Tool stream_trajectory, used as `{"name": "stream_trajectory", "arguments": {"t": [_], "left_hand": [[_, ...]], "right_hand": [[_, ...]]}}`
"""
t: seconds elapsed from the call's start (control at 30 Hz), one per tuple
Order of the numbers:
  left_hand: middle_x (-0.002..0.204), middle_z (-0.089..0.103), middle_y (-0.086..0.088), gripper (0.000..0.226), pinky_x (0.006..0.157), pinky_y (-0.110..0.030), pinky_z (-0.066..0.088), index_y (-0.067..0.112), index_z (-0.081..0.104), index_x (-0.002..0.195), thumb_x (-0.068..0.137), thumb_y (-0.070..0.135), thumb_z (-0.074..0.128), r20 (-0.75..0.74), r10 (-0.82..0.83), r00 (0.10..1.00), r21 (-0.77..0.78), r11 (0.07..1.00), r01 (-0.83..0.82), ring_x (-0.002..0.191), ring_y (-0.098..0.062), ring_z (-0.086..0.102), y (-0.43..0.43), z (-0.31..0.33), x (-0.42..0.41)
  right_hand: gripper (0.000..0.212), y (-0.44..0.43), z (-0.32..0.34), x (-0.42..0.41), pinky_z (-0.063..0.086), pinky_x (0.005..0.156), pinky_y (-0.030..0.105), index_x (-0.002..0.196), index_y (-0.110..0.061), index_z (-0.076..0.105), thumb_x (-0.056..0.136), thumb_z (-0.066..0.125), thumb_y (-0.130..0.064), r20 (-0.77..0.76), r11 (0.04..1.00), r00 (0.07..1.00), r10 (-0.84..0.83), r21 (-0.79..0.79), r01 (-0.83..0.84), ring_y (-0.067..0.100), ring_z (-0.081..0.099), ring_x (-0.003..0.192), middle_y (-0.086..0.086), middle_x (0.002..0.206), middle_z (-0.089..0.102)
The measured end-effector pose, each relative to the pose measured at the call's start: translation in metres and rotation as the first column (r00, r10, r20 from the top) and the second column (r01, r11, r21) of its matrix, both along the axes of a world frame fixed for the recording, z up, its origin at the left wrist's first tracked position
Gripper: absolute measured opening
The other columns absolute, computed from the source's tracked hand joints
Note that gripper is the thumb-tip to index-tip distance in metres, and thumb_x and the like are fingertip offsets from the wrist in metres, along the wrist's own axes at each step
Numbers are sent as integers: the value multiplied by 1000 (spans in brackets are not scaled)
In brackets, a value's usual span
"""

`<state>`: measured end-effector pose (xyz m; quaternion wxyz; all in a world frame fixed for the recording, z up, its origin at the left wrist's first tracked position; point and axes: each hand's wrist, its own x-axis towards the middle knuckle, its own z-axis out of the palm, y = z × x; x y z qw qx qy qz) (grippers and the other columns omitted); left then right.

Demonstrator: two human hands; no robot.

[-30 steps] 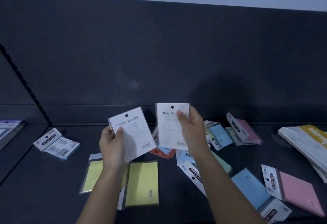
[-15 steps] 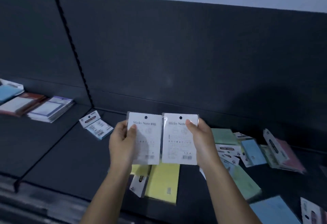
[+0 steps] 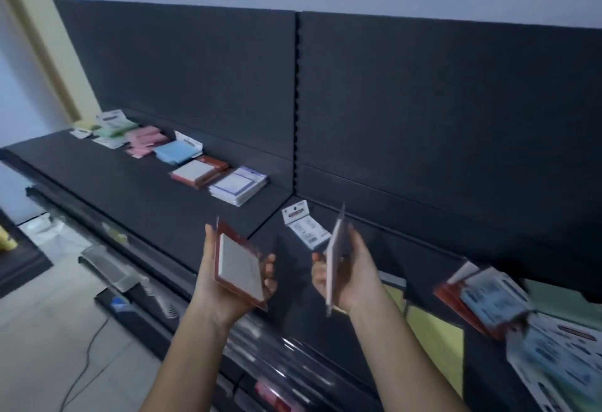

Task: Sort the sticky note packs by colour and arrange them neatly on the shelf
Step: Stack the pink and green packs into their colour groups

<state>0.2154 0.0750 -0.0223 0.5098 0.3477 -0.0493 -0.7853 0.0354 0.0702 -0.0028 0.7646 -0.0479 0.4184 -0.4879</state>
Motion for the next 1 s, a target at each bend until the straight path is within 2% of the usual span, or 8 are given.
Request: {"name": "stream_trajectory", "arguments": {"t": [0.17,0.3,0.4,0.5,0.57,0.63,0.73,1.0], "left_hand": [[112,59,-17,92,97,-45,40,7,55,113,63,83,48,-87,123,989,23,992,-122,100,-31,58,-1,7,76],[135,47,-26,89,105,-55,31,4,47,132,74,71,48,-151,174,973,-2,984,-177,125,-39,44,-3,7,136],[135,49,-22,70,103,-57,33,5,48,131,83,56,50,-237,204,950,-48,974,-221,128,-38,43,-5,8,173],[126,58,-22,43,104,-58,32,5,51,120,83,27,51,-168,221,961,-59,970,-234,119,-37,52,-10,11,200],[118,61,-22,40,99,-59,38,4,51,112,72,6,46,-68,245,967,-55,967,-249,110,-39,56,-19,11,215],[117,60,-24,43,89,-58,48,4,49,107,65,-4,42,23,261,965,-43,965,-260,104,-41,58,-32,8,230],[107,65,-18,43,60,-41,59,5,48,115,74,-5,45,155,269,951,-17,963,-269,89,-33,65,-54,3,249],[80,63,-6,19,45,-22,51,12,55,93,81,4,42,496,275,824,-61,957,-283,69,-20,59,-145,8,290]], "right_hand": [[46,-23,1,92,45,52,22,73,-7,41,84,39,-52,166,996,982,89,9,-92,24,50,59,15,67,53],[61,-38,10,149,42,84,52,106,-1,51,88,32,-57,204,990,970,135,-55,-127,39,53,104,27,116,52],[81,-49,7,176,44,83,60,128,2,43,86,29,-67,296,988,946,134,-107,-107,48,52,111,34,125,52],[52,-54,12,194,53,71,58,120,-2,52,89,45,-44,305,973,933,192,-183,-141,41,63,99,29,113,63],[29,-62,12,205,55,65,52,112,-1,55,90,42,-14,172,962,960,221,-198,-186,37,67,88,23,97,70],[31,-75,8,215,57,68,42,111,-1,54,87,35,5,-2,964,980,198,-184,-195,32,65,89,18,87,72],[33,-102,-1,227,57,72,37,116,-2,52,87,39,7,-173,970,977,124,-187,-156,30,63,95,18,103,67],[36,-201,-24,275,50,66,30,111,-13,53,81,41,4,-500,965,864,-60,-251,-78,22,62,89,6,98,65]]}}
